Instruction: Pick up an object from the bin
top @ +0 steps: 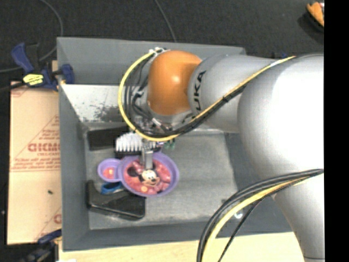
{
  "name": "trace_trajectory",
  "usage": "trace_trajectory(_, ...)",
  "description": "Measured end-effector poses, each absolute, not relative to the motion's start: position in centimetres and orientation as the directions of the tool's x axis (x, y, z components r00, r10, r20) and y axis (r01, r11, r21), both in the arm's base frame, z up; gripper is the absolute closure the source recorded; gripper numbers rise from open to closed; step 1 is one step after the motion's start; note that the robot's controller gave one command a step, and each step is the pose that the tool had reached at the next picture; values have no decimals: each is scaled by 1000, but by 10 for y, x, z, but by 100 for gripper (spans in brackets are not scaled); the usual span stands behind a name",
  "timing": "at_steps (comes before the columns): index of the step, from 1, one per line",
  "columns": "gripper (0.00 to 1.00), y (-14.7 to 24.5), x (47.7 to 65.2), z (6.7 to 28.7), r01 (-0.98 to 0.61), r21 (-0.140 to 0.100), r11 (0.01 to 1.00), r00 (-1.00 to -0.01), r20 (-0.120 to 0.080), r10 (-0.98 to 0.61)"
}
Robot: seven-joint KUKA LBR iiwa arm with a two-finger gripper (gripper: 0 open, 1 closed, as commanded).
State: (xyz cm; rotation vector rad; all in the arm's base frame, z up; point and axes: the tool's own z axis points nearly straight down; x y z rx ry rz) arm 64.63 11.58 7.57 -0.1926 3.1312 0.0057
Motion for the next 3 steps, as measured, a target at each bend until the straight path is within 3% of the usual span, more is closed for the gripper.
trace_trajectory(1,0,122,655,106,-251,1,968,-968,-13,-251)
trace_trajectory(2,0,116,649,81,-122,7,993,-993,-7,-122)
trace_trajectory(3,0,112,656,77,-176,5,984,-984,-23,-175)
